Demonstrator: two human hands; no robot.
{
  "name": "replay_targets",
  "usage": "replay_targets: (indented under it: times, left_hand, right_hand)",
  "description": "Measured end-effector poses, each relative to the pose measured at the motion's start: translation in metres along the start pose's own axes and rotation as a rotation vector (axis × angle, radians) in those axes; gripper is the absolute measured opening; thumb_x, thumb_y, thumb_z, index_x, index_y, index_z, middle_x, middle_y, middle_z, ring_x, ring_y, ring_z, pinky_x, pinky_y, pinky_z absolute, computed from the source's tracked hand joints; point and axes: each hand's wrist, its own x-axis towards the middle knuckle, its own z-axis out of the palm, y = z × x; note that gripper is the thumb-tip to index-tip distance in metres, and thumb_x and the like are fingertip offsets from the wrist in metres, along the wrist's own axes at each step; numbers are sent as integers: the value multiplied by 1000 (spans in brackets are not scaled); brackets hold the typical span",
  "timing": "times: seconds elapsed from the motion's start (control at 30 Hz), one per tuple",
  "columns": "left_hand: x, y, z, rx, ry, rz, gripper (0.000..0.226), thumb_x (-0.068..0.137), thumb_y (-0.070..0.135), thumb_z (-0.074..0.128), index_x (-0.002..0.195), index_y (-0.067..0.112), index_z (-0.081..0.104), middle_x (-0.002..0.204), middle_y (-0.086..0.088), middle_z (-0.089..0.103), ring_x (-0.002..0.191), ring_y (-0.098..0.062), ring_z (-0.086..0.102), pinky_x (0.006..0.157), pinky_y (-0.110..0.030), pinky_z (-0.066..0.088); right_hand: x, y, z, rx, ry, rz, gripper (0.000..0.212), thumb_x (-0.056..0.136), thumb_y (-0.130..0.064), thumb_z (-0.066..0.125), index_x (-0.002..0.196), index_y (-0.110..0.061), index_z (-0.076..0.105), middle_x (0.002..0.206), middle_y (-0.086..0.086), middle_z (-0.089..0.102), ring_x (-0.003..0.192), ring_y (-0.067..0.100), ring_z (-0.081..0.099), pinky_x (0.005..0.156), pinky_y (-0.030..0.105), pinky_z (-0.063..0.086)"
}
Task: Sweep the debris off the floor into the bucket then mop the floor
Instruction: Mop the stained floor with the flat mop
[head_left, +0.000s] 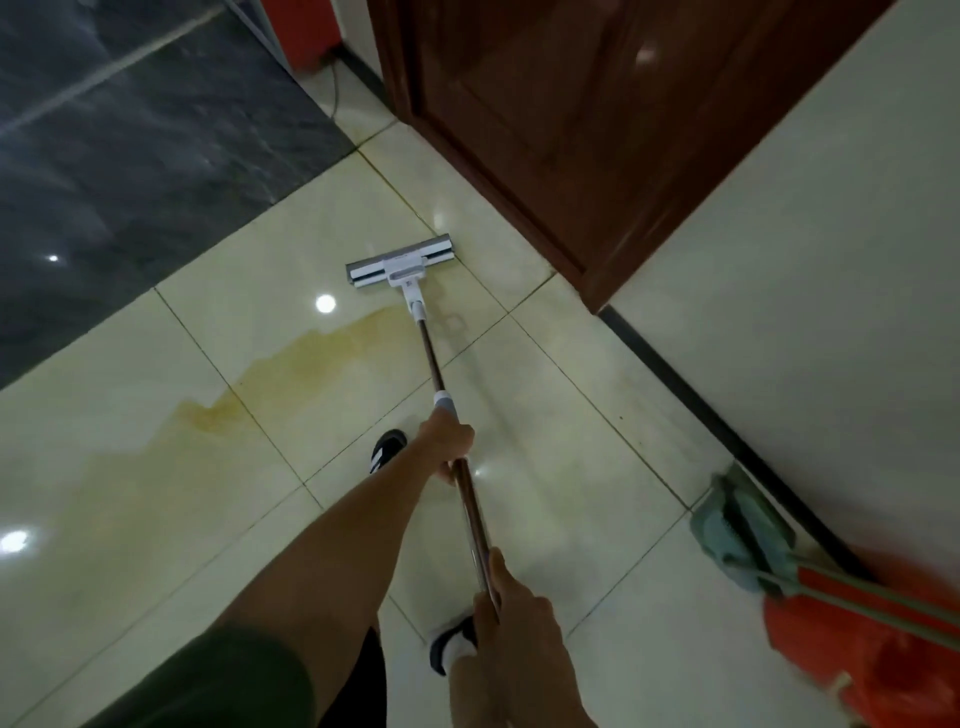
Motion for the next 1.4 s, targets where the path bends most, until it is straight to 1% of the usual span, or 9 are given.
replay_targets:
  times: [0.1,0.27,0.53,0.63,0.77,0.93,1.07,1.27,1.4]
  left_hand:
    - [-26,-20,26,71,42,3,56,97,10,56,147,5,31,102,-17,61,73,-33,72,56,-43,62]
    - [-57,-40,50,60,58,-53,33,95,12,60,124,2,48,96,-15,62,66,-30,71,53,-43,62]
    - [-72,-29,30,-20,114,-11,35,90,11,68,120,1,52,98,-18,66,66,-32,74,57,-44,63]
    - [-64,-11,5,-73,111,12,32,90,10,69,117,2,53,96,-20,66,64,-33,73,60,-47,63]
    - [-31,28,-51,-130,123,57,29,91,10,70,113,0,55,93,-18,65,59,-29,69,52,-40,61]
    - [34,92,-154,-128,92,44,36,98,12,57,132,0,53,121,-17,63,77,-34,71,55,-43,62]
    - [91,146,-245,-247,151,35,36,88,8,70,119,-1,54,104,-23,65,74,-41,73,61,-56,61]
    - [157,222,-341,-253,197,74,33,87,7,72,115,1,56,105,-20,63,78,-41,71,59,-54,61]
    - [188,259,-380,-269,206,105,26,89,8,70,110,0,57,104,-20,63,81,-42,71,62,-55,62]
  right_hand:
    - [-29,26,14,-7,50,56,62,97,-43,43,153,-51,16,87,-18,48,70,0,46,79,10,43]
    - [-62,50,18,-4,19,27,63,98,-43,42,155,-44,15,119,-11,65,98,8,64,89,18,49]
    - [-64,27,-6,-11,-28,-24,65,97,-31,46,155,-41,20,109,-6,64,99,9,65,86,11,47]
    - [-51,2,-25,-81,-59,-52,66,97,-34,46,156,-43,17,106,-3,60,107,14,61,90,16,46]
    - [-20,-54,-50,-130,-16,-96,64,96,-37,46,153,-50,18,112,4,58,103,18,61,92,25,50]
    - [58,-155,-77,-118,14,-149,65,95,-35,47,153,-47,19,103,4,64,98,21,62,88,29,52]
    - [133,-244,-96,-107,46,-180,66,95,-35,51,154,-42,21,98,2,66,91,18,63,85,29,55]
    - [219,-347,-130,-41,109,-248,58,98,-35,55,152,-37,32,90,-4,63,78,7,63,71,21,56]
    - [263,-390,-146,-32,113,-259,58,98,-32,55,152,-34,33,91,1,65,81,10,65,76,26,59]
